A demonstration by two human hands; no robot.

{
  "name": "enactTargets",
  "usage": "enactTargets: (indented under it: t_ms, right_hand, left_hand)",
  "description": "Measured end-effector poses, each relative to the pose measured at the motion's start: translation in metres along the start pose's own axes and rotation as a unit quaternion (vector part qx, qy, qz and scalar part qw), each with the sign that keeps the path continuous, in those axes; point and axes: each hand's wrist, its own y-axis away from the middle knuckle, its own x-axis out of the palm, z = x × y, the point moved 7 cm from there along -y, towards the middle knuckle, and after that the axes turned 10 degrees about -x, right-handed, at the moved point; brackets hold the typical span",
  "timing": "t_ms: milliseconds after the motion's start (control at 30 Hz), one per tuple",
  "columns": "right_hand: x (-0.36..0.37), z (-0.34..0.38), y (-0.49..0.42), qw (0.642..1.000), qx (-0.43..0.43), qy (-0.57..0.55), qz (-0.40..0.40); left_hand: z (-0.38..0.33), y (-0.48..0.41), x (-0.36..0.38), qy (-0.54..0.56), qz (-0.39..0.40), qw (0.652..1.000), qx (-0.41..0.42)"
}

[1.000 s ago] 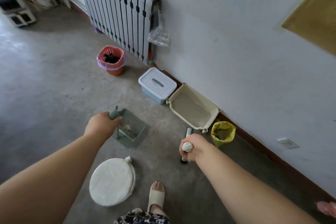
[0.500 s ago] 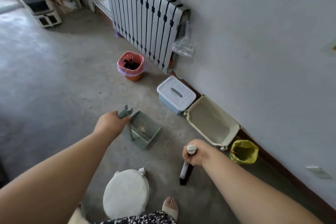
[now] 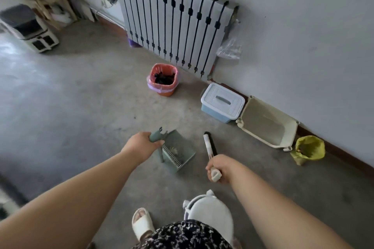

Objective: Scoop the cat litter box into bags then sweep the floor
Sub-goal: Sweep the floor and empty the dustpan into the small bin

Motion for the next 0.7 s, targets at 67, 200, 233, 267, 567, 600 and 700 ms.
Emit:
enactTargets:
  t_ms: [67,200,233,267,567,600,700]
  right_hand:
    - [0.028,0.004,0.005,0.999,0.004,0.041,0.01]
    - [0.071,0.012,0.015,0.995,0.004,0.098,0.022]
    - [0.082,0.015,0.017,0.993,0.0,0.114,0.028]
    - [0.09,0.016,0.018,0.992,-0.002,0.123,0.034]
    - [0.076,0.04,0.05,0.991,0.016,0.103,0.089]
    - [0.068,0.042,0.055,0.992,0.032,0.083,0.09]
    - [0.06,0.05,0.055,0.993,0.013,0.105,0.057]
  left_hand:
    - [0.016,-0.01,-0.012,-0.031,0.009,0.999,0.009]
    - [0.043,-0.024,-0.028,-0.066,0.035,0.997,0.015]
    - [0.05,-0.027,-0.034,-0.071,0.038,0.997,0.015]
    - [0.055,-0.03,-0.038,-0.071,0.038,0.997,0.015]
    - [0.091,-0.042,-0.059,-0.067,0.037,0.997,0.022]
    - [0.094,-0.042,-0.06,-0.066,0.034,0.997,0.024]
    - [0.103,-0.043,-0.066,-0.059,0.026,0.998,0.022]
